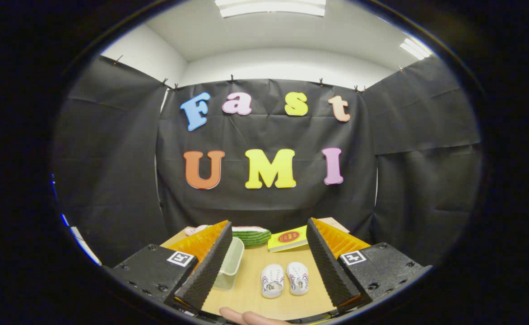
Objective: Open the storage box then place both shoes into the box .Put the left shoe in first, then the right shoe, with the right side of both shoes facing outward in a uniform manner.
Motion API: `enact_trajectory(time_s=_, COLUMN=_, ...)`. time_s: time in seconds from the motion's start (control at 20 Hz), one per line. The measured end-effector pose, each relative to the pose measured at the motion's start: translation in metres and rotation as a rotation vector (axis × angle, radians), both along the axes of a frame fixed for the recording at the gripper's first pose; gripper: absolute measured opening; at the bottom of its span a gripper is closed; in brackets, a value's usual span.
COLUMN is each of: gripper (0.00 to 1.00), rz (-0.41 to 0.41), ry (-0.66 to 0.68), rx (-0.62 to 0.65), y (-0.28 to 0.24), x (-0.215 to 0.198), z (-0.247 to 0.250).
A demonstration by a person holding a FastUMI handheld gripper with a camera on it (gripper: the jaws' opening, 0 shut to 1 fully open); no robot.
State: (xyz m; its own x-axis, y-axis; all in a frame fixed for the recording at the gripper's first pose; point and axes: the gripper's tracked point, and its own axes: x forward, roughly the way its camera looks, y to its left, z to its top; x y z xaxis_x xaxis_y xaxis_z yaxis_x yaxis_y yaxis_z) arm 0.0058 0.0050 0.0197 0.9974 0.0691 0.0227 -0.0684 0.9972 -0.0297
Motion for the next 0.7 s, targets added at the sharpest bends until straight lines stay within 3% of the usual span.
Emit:
enact_trajectory(time_s=0.55, gripper=1.00, rz=0.203, ry=0.160, rx=0.037, y=0.002, x=0.050, z=-0.065)
enact_trajectory(time_s=0.7, gripper=1.00, rz=0.295, ry=0.199, rx=0.124, y=0.012, x=0.075, z=-0.084)
